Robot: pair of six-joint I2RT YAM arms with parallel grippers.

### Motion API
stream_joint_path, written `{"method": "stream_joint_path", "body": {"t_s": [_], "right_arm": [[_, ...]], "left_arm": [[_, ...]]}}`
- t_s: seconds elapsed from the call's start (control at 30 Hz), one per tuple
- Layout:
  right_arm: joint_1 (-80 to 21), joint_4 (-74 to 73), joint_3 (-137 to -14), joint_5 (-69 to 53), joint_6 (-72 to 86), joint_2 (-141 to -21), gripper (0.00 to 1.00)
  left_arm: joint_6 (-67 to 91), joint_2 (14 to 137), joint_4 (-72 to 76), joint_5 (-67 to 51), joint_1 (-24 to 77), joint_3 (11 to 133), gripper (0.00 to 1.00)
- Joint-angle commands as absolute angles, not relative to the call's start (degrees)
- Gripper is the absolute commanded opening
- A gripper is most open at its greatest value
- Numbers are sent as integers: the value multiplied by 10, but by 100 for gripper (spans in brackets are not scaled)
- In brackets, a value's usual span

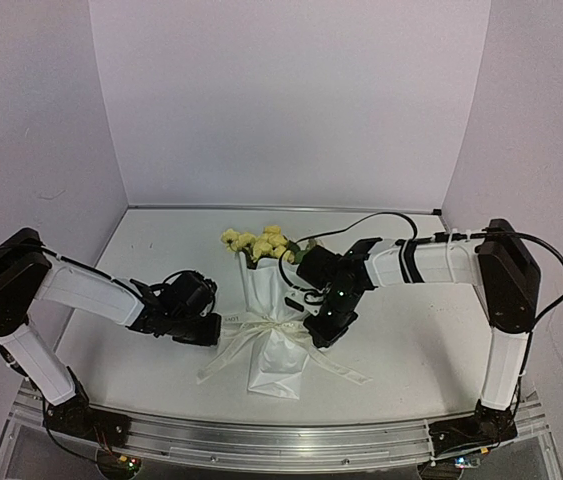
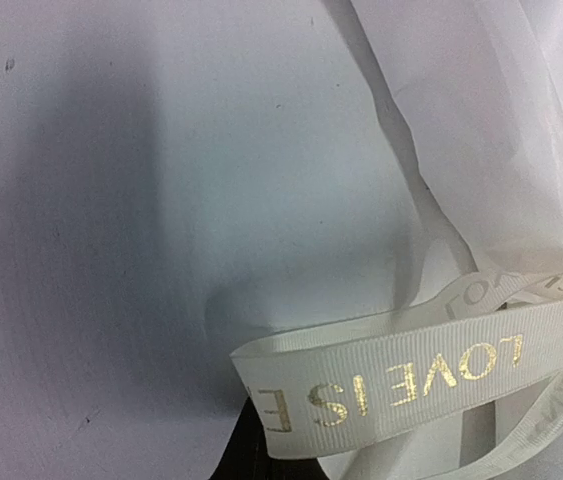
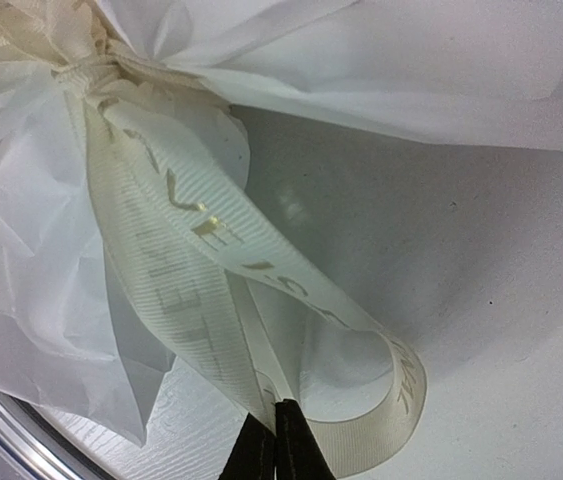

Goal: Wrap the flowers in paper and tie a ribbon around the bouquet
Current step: Adjust the ribbon on the folded bouquet.

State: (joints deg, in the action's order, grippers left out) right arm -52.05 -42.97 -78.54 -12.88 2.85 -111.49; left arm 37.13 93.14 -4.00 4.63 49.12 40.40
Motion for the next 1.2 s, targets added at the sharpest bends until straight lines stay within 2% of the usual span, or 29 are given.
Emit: {"method": "stream_joint_path", "body": {"t_s": [0.0, 0.2, 1.17], "right_arm": [[-523, -442, -803, -105, 32, -1082, 0], [-524, -455, -785, -72, 27, -1077, 0], [-523, -491, -715, 0, 37, -1060, 0]], "left_arm": [[379, 922, -54, 96, 494, 424, 0], [389, 898, -101, 157, 491, 424, 0], [400, 860, -136, 172, 448, 390, 0]]}}
